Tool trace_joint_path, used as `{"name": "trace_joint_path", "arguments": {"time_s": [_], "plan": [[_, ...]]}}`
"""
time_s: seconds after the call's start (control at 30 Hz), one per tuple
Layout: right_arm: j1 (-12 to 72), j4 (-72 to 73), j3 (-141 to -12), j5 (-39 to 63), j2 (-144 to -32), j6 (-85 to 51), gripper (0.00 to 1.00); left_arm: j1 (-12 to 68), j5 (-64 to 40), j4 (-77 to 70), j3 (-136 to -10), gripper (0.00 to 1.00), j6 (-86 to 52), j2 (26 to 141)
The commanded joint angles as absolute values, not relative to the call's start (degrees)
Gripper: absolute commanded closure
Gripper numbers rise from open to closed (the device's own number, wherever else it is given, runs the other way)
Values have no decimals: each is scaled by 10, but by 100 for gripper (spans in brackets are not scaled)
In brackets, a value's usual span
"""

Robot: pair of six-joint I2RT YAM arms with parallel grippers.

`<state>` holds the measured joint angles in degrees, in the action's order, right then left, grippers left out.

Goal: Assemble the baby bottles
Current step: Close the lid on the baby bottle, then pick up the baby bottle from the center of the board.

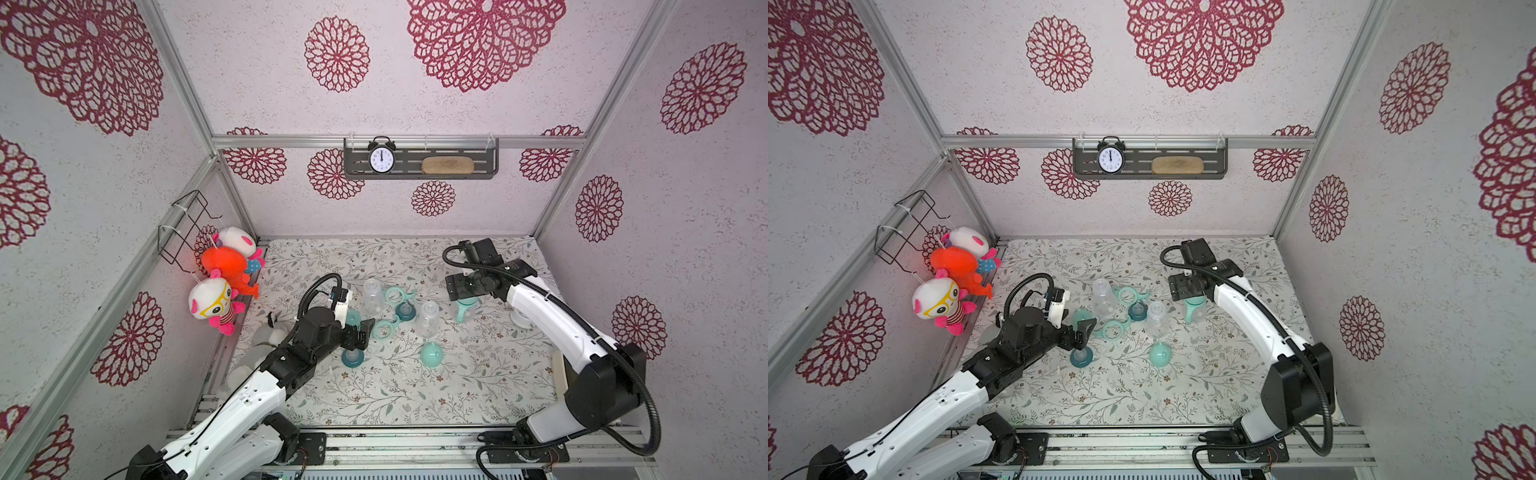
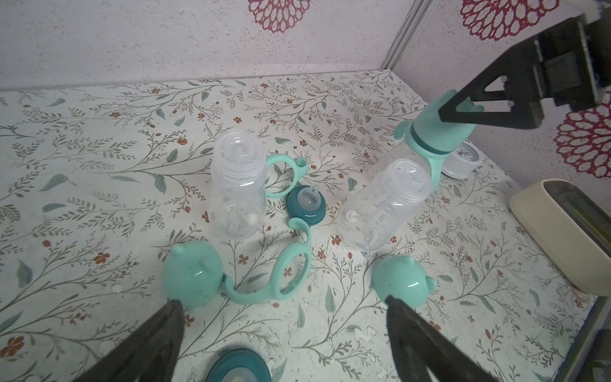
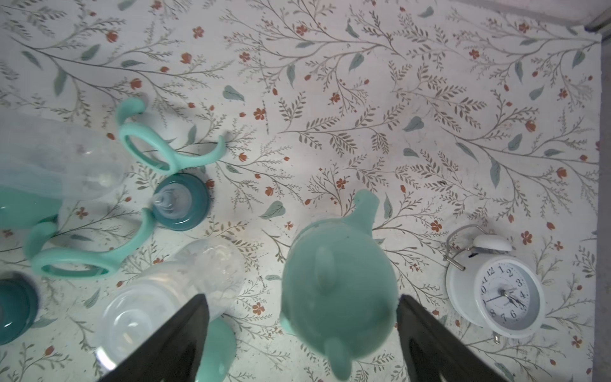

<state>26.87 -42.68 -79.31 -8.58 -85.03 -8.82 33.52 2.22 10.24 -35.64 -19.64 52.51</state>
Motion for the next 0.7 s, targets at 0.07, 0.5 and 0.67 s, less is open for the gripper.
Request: {"name": "trace_joint_path", "arguments": {"time_s": [0.07, 0.5, 0.67], "plan": [[321, -412, -765, -97, -785, -98, 9, 316, 27, 108, -362, 2, -220, 526], [384, -318, -700, -82, -813, -95, 7, 292, 7, 133, -360, 2, -252, 507], [386, -288, -691, -71, -838, -93, 7, 291, 1, 136, -354, 2, -261, 497]]}}
